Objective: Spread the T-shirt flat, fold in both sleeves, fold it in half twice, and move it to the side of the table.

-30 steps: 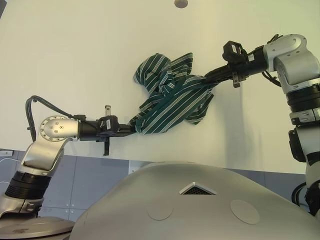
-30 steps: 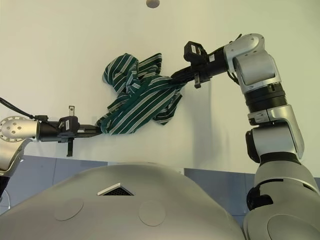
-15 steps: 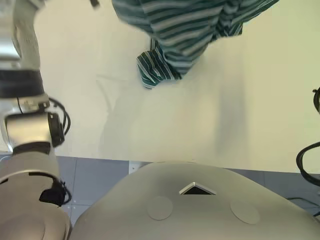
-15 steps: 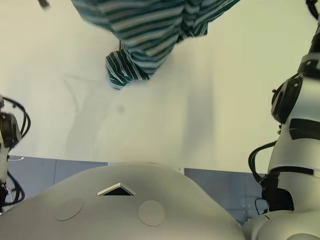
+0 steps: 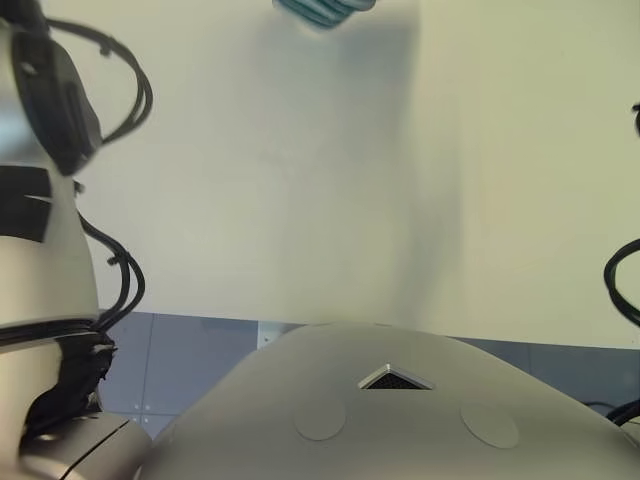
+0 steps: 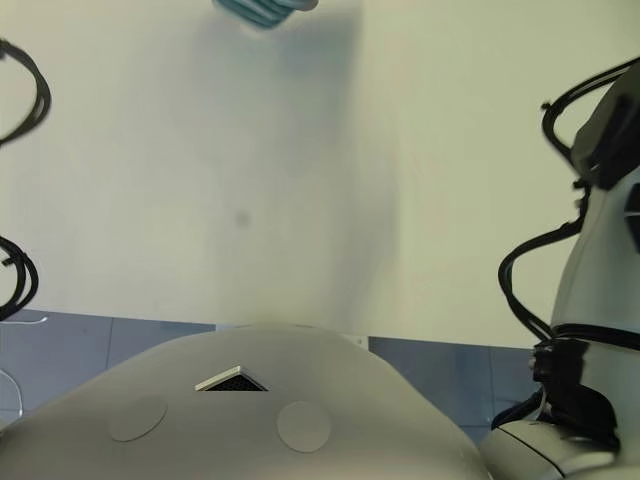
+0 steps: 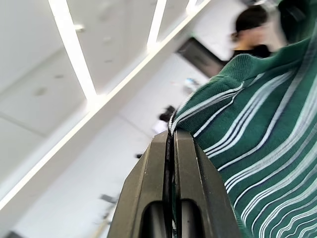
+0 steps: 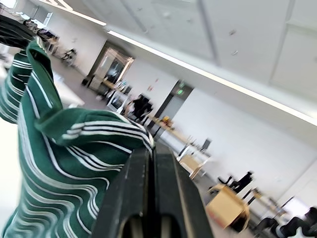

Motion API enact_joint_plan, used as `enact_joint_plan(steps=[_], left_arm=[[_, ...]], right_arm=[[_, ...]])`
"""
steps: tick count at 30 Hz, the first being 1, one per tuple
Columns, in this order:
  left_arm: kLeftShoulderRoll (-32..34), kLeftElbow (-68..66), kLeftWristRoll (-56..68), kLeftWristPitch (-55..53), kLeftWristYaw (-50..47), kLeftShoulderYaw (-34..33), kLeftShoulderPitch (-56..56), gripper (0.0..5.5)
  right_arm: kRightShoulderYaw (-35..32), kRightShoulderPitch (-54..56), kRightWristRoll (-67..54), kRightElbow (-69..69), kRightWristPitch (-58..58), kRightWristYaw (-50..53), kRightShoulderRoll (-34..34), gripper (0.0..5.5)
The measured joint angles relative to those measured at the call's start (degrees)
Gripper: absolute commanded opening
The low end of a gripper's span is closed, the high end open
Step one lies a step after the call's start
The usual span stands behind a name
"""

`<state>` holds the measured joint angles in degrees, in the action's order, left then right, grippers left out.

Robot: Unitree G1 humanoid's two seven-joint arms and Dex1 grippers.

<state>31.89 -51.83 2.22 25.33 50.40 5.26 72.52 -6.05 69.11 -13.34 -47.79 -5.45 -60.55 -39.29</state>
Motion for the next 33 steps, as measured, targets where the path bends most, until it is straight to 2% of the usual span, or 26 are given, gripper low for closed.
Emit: enact_joint_plan(steps=[4, 8, 12, 14, 17, 18, 21, 23, 25, 27, 29, 30, 31, 33], left_arm=[[4.6, 22.4, 3.9, -5.0, 9.8, 1.5, -30.1, 0.0], [11.1, 44.6, 8.9, -14.4, 14.0, 0.8, -49.9, 0.0], [16.3, 68.2, 15.7, -22.1, 15.6, -1.5, -67.5, 0.0], [20.0, 72.7, 14.9, -21.6, 17.5, -1.9, -76.4, 0.0], [23.0, 70.1, 5.3, -14.4, 18.2, 0.3, -83.4, 0.0], [23.5, 69.7, 3.4, -12.9, 18.3, 1.6, -85.6, 0.24], [23.8, 75.2, 5.9, -14.1, 19.2, 3.6, -91.7, 0.82], [24.5, 79.5, 7.8, -17.1, 19.8, 4.7, -95.1, 1.18], [29.4, 81.0, 8.3, -20.1, 22.6, 4.1, -99.1, 1.53], [31.4, 81.5, 11.0, -22.5, 24.0, 2.2, -99.2, 1.93], [27.1, 79.7, 12.8, -23.6, 20.2, 0.9, -90.1, 1.93], [22.6, 76.5, 12.8, -23.9, 16.0, 0.7, -83.0, 1.93], [17.3, 71.8, 11.4, -23.9, 10.9, 0.6, -75.0, 1.93], [12.7, 64.7, 5.7, -20.7, 5.7, 2.3, -68.8, 1.93]], right_arm=[[0.6, -24.9, -5.9, 24.7, 10.4, -1.1, 1.9, 0.01], [0.9, -45.9, -8.9, 44.7, 19.8, 0.8, 1.9, 0.01], [-0.2, -64.4, -15.9, 66.2, 30.9, -3.5, -5.6, 0.01], [0.0, -72.7, -16.6, 74.0, 33.5, -5.6, -10.0, 0.01], [5.7, -83.5, -7.2, 75.8, 26.8, -7.5, -14.5, 0.71], [7.4, -87.3, -3.5, 74.2, 22.7, -8.5, -16.4, 0.88], [6.9, -91.9, -1.3, 71.9, 18.1, -13.6, -21.6, 1.6], [6.6, -90.7, -1.6, 70.9, 17.5, -15.8, -23.4, 1.64], [3.1, -89.2, -8.4, 72.3, 21.2, -19.4, -25.4, 1.64], [0.8, -84.5, -14.0, 72.1, 25.0, -20.1, -25.3, 1.64], [0.8, -75.3, -15.7, 69.2, 26.6, -15.6, -21.1, 1.64], [2.4, -71.5, -14.4, 67.1, 26.6, -12.1, -18.0, 1.64], [5.8, -69.3, -10.0, 64.6, 25.5, -8.6, -15.3, 1.64], [12.4, -70.1, -0.9, 59.6, 21.8, -5.3, -13.8, 1.64]])
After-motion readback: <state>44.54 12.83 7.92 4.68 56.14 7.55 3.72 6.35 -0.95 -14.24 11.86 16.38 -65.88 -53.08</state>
